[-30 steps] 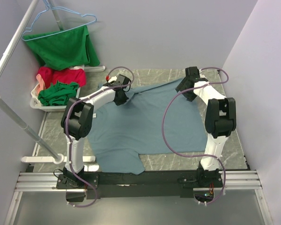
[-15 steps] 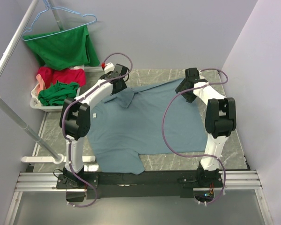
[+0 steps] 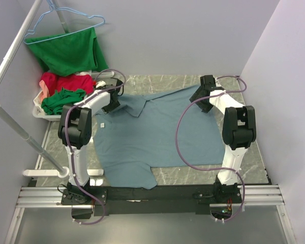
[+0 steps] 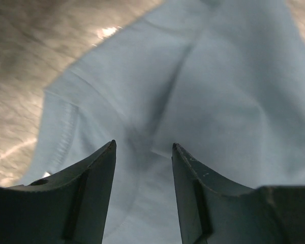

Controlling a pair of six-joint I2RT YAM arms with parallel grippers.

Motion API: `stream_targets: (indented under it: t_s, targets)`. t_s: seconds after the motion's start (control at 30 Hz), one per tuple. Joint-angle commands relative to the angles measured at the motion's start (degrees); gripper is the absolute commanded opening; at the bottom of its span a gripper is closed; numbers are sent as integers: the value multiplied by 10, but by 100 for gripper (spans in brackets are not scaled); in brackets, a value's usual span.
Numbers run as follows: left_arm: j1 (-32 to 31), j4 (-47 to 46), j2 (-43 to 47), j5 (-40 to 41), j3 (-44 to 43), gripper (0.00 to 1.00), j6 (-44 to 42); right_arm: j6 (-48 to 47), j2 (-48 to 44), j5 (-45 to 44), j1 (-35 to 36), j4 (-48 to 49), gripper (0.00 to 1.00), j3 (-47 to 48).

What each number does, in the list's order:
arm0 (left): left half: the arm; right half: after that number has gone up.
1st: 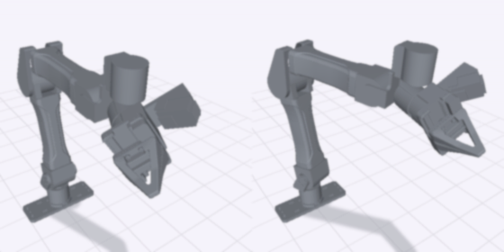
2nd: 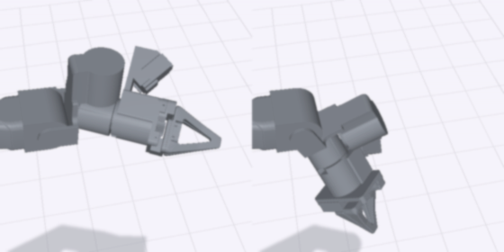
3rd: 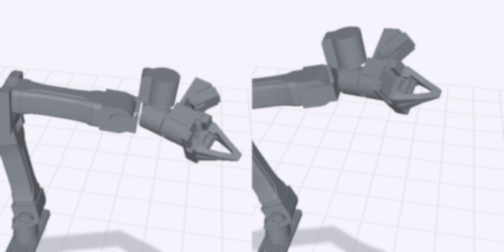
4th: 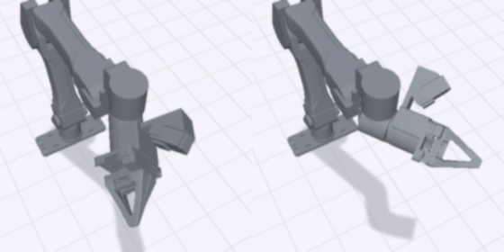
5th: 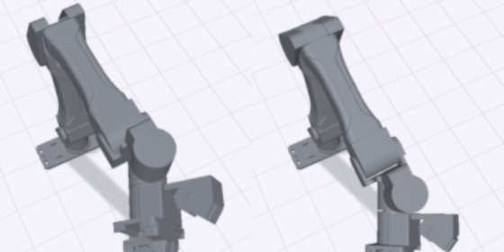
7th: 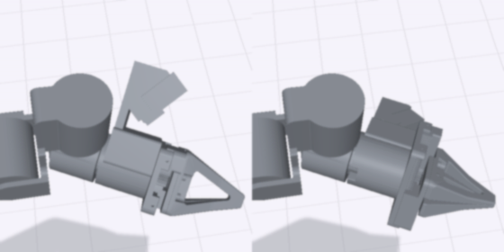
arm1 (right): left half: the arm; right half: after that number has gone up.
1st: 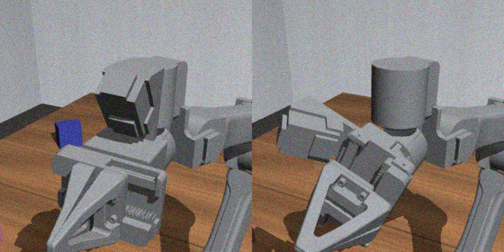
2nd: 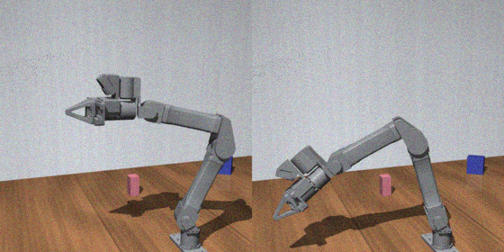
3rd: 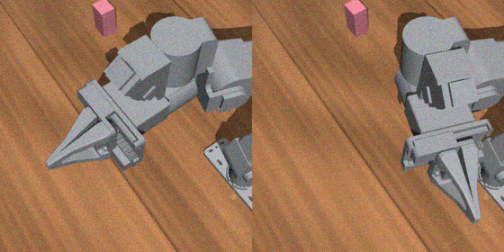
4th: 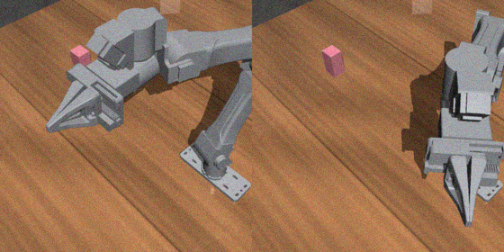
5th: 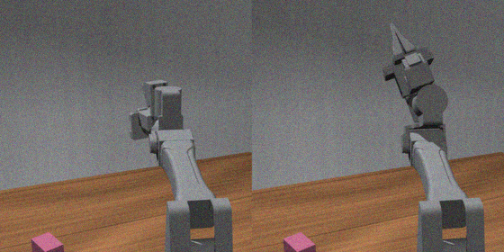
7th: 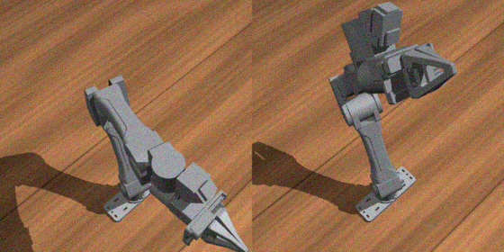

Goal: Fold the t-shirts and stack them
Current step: Fold the tshirt

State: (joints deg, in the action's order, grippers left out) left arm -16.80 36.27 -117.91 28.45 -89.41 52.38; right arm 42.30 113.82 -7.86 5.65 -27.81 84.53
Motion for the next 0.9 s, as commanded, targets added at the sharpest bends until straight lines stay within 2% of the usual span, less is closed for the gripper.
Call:
stream_targets:
  t_s: [0.0,0.17,0.37,0.6,0.7,0.73,0.77,0.8,0.87]
  targets:
    - [16,-36,24,-22,1,52,-2,-4,-21,-8,3,10,78,-4]
    - [30,-75,3,-65,1,47,-22,-5,-21,-12,3,6,79,-3]
    - [39,-81,-18,-102,-14,41,-24,-7,-23,-20,4,1,78,-2]
    - [40,-82,-25,-112,-12,34,-24,-5,-24,-18,3,0,79,-2]
    - [41,-81,-29,-112,-30,19,-26,-6,-26,-19,3,0,79,-2]
    - [41,-77,-30,-110,-37,10,-28,-6,-26,-20,3,-1,78,-2]
    - [41,-74,-31,-109,-43,4,-28,-6,-27,-21,3,0,78,-2]
    - [41,-70,-32,-107,-59,1,-28,-6,-28,-20,3,0,78,-2]
    - [41,-67,-31,-104,-73,1,-29,-6,-27,-20,3,-1,78,-2]
